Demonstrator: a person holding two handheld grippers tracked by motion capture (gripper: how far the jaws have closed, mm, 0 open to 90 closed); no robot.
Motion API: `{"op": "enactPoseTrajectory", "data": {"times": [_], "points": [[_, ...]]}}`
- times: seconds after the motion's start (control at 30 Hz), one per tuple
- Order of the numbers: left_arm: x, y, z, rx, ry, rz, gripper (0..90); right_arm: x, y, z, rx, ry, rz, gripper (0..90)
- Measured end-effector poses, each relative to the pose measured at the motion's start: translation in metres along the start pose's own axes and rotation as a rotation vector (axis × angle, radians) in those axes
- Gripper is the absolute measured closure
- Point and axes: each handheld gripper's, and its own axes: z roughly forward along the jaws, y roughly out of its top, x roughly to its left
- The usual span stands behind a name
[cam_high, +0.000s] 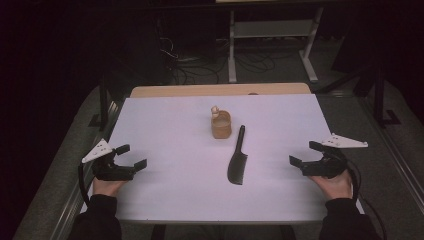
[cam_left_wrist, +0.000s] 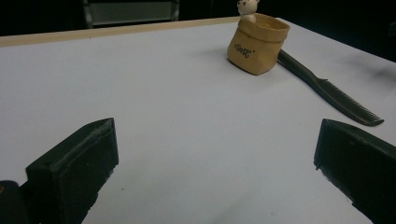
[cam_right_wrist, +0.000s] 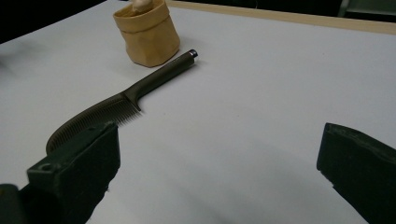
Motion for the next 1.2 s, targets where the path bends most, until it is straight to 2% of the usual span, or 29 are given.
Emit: {"op": "enactPoseTrajectory", "data": {"times": [0.07, 0.23, 0.33, 0.6, 1.2], "points": [[0.0000, -0.0009, -0.0023, -0.004, 0.002, -0.002, 0.0, -0.0004, 0.0003, -0.0001, -0.008, 0.006, 0.004, 0.0], [-0.0001, -0.0004, -0.0037, -0.015, 0.004, -0.004, 0.0, -0.0005, -0.0002, 0.0024, 0.010, 0.014, 0.000, 0.0], [0.0007, -0.0005, -0.0011, -0.020, 0.001, -0.019, 0.0, 0.0010, -0.0003, 0.0014, 0.007, 0.017, -0.002, 0.0], [0.0015, -0.0003, -0.0025, -0.030, -0.006, -0.015, 0.0, 0.0009, -0.0004, -0.0002, 0.004, 0.019, 0.002, 0.0], [0.0011, -0.0015, -0.0004, -0.015, -0.007, -0.021, 0.0, 0.0022, 0.0039, -0.0043, 0.002, 0.032, -0.001, 0.0]]}}
